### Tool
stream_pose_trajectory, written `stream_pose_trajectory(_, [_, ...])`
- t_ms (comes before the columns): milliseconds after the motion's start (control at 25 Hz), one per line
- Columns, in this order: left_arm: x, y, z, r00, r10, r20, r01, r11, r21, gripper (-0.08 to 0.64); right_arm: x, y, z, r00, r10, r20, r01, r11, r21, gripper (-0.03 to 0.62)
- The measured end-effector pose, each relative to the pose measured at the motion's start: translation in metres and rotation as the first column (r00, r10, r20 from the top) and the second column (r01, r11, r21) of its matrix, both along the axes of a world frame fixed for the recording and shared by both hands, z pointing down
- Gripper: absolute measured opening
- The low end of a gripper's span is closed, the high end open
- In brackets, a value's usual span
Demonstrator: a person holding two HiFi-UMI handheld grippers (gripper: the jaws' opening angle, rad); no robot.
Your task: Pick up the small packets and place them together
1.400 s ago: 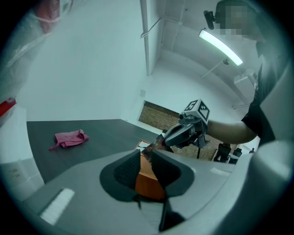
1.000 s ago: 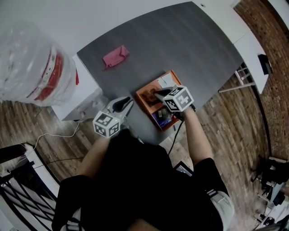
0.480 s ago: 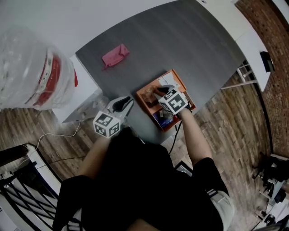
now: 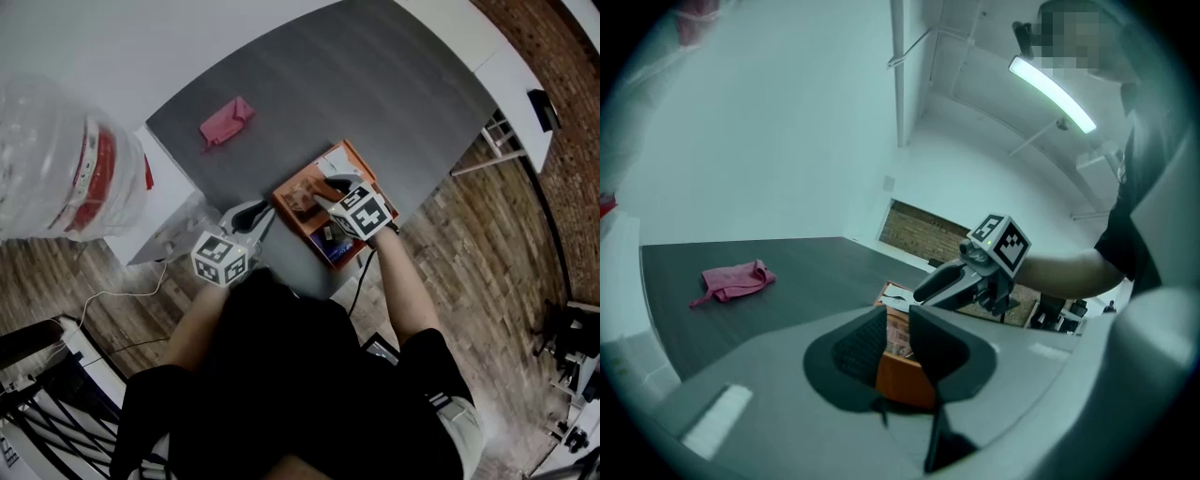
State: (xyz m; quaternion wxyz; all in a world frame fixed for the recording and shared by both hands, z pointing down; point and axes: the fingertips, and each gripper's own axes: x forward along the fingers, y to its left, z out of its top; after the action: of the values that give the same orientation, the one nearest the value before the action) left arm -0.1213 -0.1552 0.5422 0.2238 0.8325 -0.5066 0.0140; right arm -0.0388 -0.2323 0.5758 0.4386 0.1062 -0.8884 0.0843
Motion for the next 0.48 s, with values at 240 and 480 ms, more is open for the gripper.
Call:
stream_pose_trajectory(240, [0.025,-0.008,0.000,0.998,0.068,-0.008,-0.068,0.998,0.009,0.074,0.053,-0.004,-0.007,0.994,0.111,-0.005,-0.110,0.994,0.022,0.151])
stream_pose_trajectory(480, [0.048,-0.012,0.000,0.990,0.144,-0.009,-0.143,0.990,0.009,0.074,0.110,-0.004,0.006,0.970,0.237,-0.049,-0.238,0.971,-0.011,0.149])
